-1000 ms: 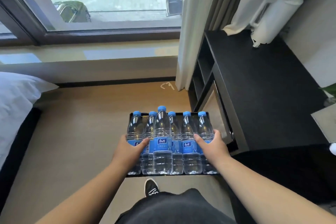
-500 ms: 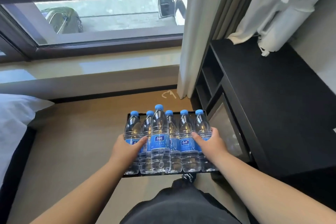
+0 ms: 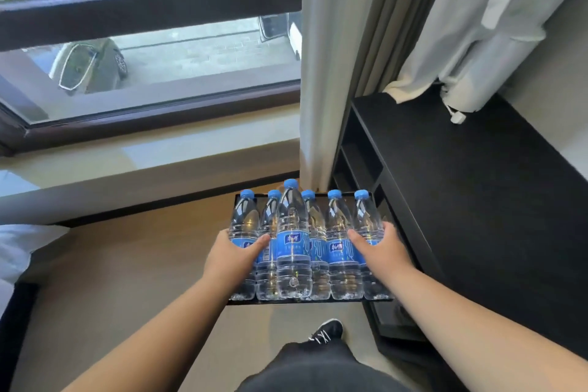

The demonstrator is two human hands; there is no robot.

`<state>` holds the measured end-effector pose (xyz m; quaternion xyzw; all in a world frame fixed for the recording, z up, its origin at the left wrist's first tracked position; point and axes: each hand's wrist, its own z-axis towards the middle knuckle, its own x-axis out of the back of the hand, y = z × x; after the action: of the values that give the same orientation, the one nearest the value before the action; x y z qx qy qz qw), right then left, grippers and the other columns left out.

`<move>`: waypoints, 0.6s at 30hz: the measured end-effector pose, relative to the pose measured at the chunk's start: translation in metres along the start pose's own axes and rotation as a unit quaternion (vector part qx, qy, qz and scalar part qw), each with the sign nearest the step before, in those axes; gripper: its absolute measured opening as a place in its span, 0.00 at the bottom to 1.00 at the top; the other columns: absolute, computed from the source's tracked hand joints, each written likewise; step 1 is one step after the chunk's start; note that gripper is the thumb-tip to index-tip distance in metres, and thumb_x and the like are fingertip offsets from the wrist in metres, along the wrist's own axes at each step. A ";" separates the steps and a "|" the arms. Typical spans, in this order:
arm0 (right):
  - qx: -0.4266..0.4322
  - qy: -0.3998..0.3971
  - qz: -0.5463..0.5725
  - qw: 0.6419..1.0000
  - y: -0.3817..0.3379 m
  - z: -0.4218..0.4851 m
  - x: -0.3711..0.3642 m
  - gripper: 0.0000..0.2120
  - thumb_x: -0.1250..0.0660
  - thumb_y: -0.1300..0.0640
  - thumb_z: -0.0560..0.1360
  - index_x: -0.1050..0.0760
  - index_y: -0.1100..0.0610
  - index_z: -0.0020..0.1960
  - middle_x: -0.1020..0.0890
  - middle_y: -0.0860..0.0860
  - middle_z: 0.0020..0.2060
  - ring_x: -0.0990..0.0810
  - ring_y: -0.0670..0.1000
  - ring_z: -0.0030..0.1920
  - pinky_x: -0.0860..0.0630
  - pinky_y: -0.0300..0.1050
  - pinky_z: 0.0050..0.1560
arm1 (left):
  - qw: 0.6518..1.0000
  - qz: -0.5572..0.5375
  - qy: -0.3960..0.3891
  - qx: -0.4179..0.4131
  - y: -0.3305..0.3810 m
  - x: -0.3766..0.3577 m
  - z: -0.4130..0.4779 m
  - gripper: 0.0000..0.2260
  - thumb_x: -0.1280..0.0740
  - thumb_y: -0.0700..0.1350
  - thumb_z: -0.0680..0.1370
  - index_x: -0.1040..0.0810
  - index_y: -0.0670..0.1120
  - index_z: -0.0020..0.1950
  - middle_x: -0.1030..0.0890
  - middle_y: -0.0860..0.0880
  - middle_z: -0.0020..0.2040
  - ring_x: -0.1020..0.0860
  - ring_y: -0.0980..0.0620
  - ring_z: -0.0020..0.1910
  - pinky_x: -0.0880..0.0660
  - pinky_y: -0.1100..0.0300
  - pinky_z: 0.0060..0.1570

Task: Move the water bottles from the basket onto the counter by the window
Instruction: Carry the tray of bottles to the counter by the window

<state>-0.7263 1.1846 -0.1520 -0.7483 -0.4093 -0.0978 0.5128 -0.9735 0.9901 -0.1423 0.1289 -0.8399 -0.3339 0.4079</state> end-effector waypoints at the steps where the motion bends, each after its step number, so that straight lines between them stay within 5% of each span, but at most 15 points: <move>1: -0.004 0.004 0.002 1.000 -0.002 0.006 0.006 0.36 0.28 0.27 0.66 0.36 0.44 0.64 0.21 0.41 0.50 0.21 0.45 0.46 0.26 0.46 0.39 | 1.000 0.002 -0.003 -0.003 0.009 -0.004 0.006 0.31 0.24 0.69 0.64 0.29 0.54 0.58 0.18 0.57 0.46 0.17 0.58 0.41 0.24 0.60 0.32; 8: -0.030 0.051 0.003 0.998 -0.008 0.051 0.060 0.33 0.28 0.28 0.68 0.35 0.45 0.62 0.20 0.44 0.51 0.19 0.50 0.49 0.22 0.49 0.47 | 0.996 0.036 -0.035 -0.071 0.085 -0.041 0.051 0.31 0.25 0.72 0.62 0.23 0.53 0.54 0.15 0.54 0.45 0.16 0.56 0.40 0.23 0.59 0.34; 12: -0.055 0.088 0.037 0.994 0.002 0.064 0.090 0.34 0.28 0.29 0.68 0.33 0.47 0.64 0.19 0.46 0.53 0.19 0.49 0.48 0.24 0.46 0.42 | 0.992 0.038 -0.072 -0.097 0.124 -0.071 0.068 0.26 0.24 0.71 0.63 0.20 0.54 0.50 0.13 0.57 0.39 0.15 0.60 0.35 0.20 0.56 0.37; 18: -0.120 0.154 0.093 0.976 0.034 0.071 0.124 0.39 0.28 0.29 0.68 0.34 0.49 0.69 0.19 0.47 0.54 0.19 0.50 0.48 0.24 0.45 0.39 | 0.979 0.079 -0.130 -0.138 0.187 -0.123 0.085 0.32 0.27 0.77 0.58 0.26 0.58 0.52 0.16 0.58 0.40 0.17 0.62 0.33 0.26 0.63 0.30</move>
<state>-0.6415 1.3037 -0.1375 -0.8151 -0.2390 -0.2118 0.4834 -0.9510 1.2283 -0.1292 -0.0393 -0.8392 -0.4272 0.3342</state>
